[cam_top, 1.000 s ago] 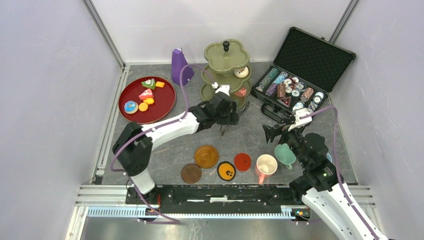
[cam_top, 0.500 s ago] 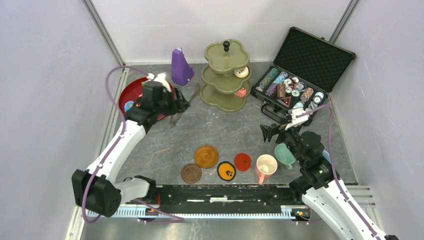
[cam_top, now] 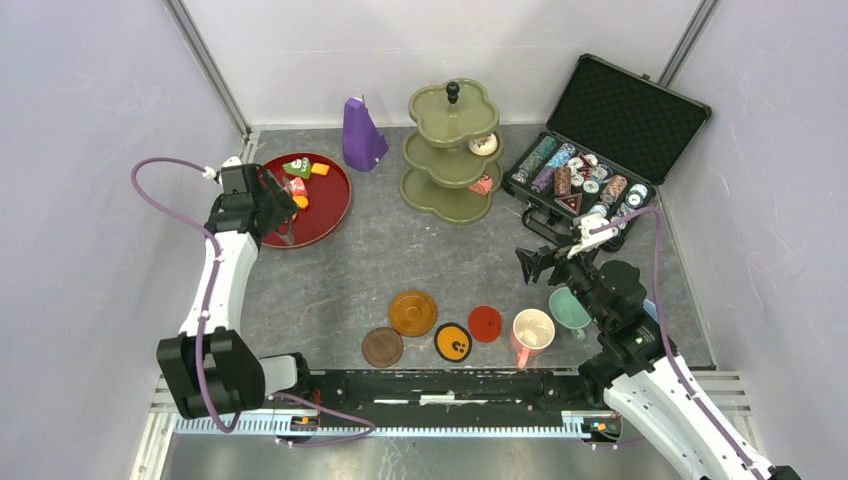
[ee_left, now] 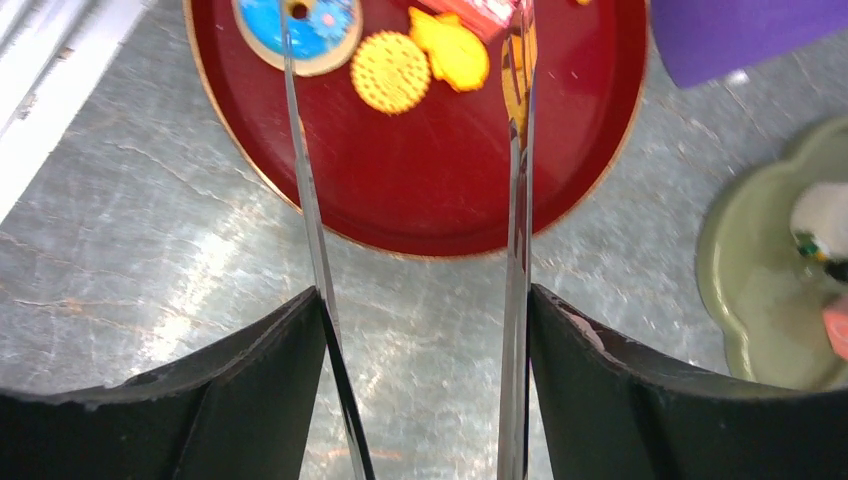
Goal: Serve the afternoon tea
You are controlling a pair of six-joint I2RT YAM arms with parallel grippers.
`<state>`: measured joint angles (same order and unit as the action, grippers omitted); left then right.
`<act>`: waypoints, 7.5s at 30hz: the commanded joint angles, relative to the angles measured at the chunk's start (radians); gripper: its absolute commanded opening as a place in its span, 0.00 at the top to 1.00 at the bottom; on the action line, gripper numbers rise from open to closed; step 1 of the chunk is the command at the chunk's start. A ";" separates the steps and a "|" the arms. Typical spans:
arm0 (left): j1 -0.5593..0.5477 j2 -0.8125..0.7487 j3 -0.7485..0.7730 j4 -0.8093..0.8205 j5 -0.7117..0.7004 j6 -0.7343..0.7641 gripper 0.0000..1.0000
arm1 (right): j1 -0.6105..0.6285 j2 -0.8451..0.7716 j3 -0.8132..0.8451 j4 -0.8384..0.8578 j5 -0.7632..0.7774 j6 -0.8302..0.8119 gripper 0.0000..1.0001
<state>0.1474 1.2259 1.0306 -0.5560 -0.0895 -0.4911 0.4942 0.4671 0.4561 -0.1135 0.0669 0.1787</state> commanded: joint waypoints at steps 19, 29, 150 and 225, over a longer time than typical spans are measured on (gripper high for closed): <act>0.089 0.308 0.117 0.118 -0.111 -0.084 0.23 | -0.003 -0.026 -0.008 0.034 0.012 0.001 0.02; 0.105 0.338 0.114 0.132 -0.087 -0.077 0.34 | -0.003 -0.006 -0.011 0.069 -0.001 0.010 0.02; -0.830 -0.111 -0.076 0.366 0.147 0.339 0.29 | -0.004 0.007 -0.036 0.079 0.018 0.005 0.02; -0.169 0.443 0.124 0.004 -0.173 0.031 0.00 | -0.003 -0.028 -0.049 0.060 0.025 0.009 0.02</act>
<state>-0.0273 1.6726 1.1172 -0.5533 -0.2348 -0.4210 0.4942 0.4538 0.4099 -0.0624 0.0647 0.1963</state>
